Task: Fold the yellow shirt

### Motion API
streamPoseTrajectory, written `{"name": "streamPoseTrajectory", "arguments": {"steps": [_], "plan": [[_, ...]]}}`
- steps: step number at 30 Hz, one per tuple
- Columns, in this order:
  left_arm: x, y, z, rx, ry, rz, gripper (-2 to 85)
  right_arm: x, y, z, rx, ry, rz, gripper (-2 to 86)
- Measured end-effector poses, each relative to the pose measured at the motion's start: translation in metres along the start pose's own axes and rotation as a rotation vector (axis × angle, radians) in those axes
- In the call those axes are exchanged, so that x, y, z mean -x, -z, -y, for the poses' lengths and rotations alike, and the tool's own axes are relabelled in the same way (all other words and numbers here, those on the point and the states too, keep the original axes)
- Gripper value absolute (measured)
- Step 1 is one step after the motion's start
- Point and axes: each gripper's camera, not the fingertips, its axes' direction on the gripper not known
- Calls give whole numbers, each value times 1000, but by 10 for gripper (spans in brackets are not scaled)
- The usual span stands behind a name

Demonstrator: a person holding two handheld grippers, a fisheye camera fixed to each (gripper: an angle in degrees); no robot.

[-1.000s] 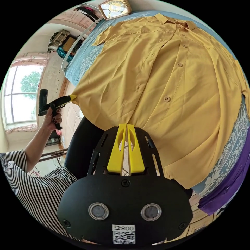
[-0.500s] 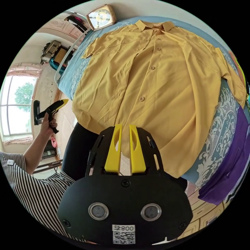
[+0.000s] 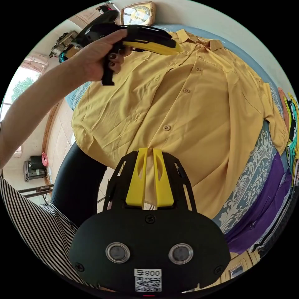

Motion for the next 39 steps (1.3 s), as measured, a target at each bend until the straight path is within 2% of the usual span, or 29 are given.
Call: {"name": "streamPoseTrajectory", "arguments": {"steps": [10,16,30,39], "plan": [[35,-68,74,104,90,-62,17,-21,13,-9,-16,-23,94,4],[32,-63,95,97,61,-94,7,-46,45,-18,-61,-71,243,3],[22,-73,139,96,21,-79,3,-77,86,-34,-88,-122,345,3],[3,-46,157,74,-53,-82,3,-79,144,-47,-176,-85,447,2]]}}
